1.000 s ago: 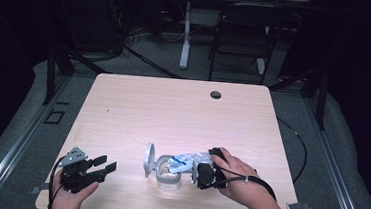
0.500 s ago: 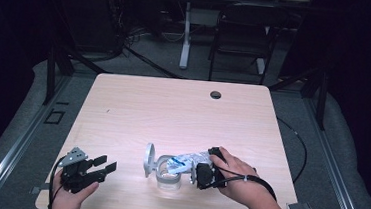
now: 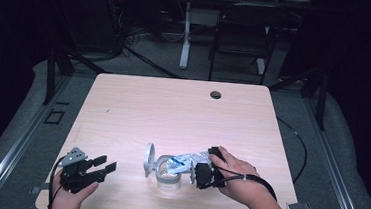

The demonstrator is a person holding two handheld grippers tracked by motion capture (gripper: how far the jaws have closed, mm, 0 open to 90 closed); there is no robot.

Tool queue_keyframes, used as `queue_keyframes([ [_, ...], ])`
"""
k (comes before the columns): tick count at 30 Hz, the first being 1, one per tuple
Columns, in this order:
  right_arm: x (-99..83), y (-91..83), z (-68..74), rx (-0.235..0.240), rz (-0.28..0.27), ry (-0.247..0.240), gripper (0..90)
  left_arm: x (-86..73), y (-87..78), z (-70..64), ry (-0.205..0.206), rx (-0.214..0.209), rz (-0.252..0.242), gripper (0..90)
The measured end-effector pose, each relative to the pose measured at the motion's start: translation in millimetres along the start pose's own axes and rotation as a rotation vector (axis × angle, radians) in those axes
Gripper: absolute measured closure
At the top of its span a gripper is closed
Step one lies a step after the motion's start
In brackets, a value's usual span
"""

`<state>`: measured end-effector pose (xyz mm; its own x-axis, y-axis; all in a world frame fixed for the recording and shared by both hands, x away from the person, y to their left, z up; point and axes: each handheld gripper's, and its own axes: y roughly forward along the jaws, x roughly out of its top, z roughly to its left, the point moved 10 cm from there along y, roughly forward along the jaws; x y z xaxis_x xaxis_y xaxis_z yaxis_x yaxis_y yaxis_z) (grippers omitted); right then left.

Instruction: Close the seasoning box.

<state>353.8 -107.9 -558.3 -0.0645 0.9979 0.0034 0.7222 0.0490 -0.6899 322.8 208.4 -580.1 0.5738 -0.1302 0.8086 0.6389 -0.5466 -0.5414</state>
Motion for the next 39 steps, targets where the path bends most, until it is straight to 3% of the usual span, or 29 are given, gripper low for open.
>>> queue_keyframes([
  [39,-1.0,-2.2,-5.4,0.001,0.043,-0.071,42.3,-1.5,1.0,1.9,-0.004,0.005,0.003,48.9],
])
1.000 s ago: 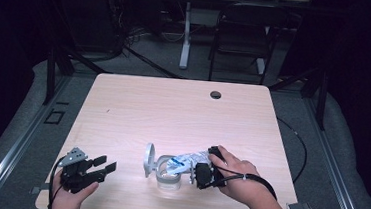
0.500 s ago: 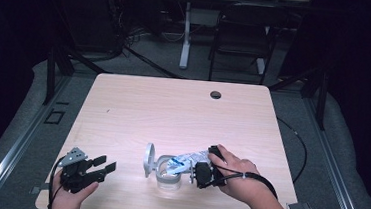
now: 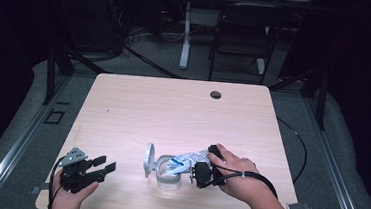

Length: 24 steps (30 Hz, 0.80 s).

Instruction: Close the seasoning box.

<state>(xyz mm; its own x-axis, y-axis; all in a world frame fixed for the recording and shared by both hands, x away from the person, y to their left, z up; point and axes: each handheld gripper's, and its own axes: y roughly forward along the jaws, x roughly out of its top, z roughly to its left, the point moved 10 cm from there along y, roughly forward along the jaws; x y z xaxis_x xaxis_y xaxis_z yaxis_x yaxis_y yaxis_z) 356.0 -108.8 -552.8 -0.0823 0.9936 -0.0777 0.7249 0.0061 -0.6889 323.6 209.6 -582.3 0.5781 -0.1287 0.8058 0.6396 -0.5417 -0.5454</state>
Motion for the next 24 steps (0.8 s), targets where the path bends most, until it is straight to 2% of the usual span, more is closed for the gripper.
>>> queue_keyframes([
  [7,1.0,0.1,-1.8,-0.003,-0.002,-0.017,42.3,-1.0,0.6,0.0,0.000,-0.001,0.006,48.9],
  [9,0.5,-1.1,-3.8,-0.007,0.016,-0.034,42.3,-1.1,0.5,0.4,0.000,0.000,0.006,48.9],
  [24,1.4,-1.5,-4.7,-0.003,0.022,-0.044,42.4,-1.0,0.6,1.2,0.000,0.001,0.004,48.9],
])
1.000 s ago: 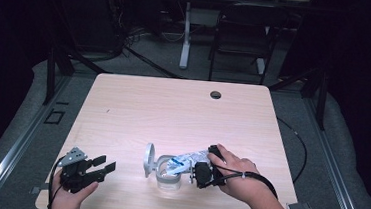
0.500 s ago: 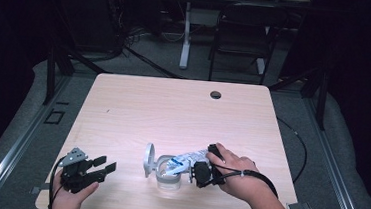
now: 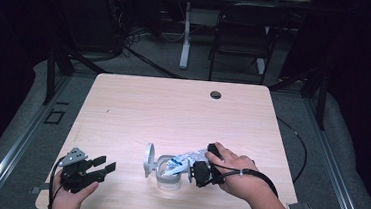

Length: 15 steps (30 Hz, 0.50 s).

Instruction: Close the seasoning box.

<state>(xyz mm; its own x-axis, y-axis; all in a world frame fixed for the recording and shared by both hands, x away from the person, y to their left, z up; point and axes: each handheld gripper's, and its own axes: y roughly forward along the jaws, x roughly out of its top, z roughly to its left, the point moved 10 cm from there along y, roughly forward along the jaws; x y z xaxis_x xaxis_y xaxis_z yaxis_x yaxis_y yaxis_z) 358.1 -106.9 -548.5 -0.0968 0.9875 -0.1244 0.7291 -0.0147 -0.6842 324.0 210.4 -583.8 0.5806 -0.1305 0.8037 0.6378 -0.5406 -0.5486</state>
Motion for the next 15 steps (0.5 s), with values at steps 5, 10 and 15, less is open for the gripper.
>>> queue_keyframes([
  [5,-0.2,-1.0,-1.6,-0.011,0.011,-0.016,42.4,-0.3,-0.2,-0.6,0.001,-0.004,0.005,48.9],
  [10,0.7,-1.1,-1.8,-0.011,0.008,-0.020,42.4,0.3,0.1,-0.6,-0.002,-0.001,-0.003,48.8],
  [15,0.8,-1.3,-1.7,-0.011,0.010,-0.021,42.4,0.5,-0.4,-0.4,-0.001,-0.001,-0.003,48.9],
])
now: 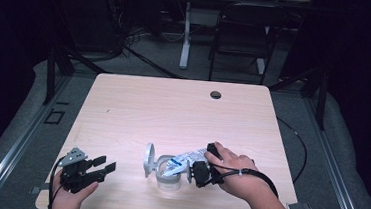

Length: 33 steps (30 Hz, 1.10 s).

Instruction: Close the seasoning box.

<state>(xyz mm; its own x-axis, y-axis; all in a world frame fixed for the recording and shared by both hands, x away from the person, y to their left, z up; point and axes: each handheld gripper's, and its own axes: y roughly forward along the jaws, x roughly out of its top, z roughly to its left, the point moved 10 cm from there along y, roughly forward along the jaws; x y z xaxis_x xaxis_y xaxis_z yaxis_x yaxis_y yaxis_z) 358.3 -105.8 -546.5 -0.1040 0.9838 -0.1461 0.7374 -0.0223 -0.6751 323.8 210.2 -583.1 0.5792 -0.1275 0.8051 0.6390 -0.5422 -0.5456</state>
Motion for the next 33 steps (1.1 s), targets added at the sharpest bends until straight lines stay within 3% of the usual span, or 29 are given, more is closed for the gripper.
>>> queue_keyframes([
  [33,0.5,-0.8,-3.4,-0.006,0.012,-0.041,42.5,-2.1,1.4,0.8,-0.004,0.001,0.008,48.8],
])
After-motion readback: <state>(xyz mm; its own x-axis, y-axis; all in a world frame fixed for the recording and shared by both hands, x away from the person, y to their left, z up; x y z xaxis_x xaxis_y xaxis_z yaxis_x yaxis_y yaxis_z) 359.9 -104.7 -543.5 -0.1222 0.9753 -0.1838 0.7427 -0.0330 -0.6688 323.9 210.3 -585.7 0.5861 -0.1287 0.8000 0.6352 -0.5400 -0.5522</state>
